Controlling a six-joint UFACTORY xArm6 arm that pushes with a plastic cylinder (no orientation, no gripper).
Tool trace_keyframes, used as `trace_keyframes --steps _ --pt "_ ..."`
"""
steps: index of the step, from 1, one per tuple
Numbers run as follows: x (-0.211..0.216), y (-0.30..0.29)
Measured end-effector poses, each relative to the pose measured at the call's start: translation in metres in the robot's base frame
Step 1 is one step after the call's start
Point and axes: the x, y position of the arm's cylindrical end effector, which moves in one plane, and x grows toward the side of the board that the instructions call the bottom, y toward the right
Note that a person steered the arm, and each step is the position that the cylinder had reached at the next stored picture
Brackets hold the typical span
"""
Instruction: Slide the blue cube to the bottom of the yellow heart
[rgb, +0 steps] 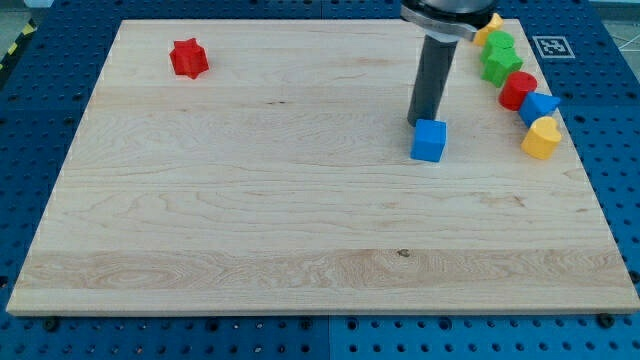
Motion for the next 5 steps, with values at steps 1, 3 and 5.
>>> trace_keyframes --steps 1,3,5 --pt "0.008 0.004" --pt "0.029 0.005" --pt "0.008 -0.045"
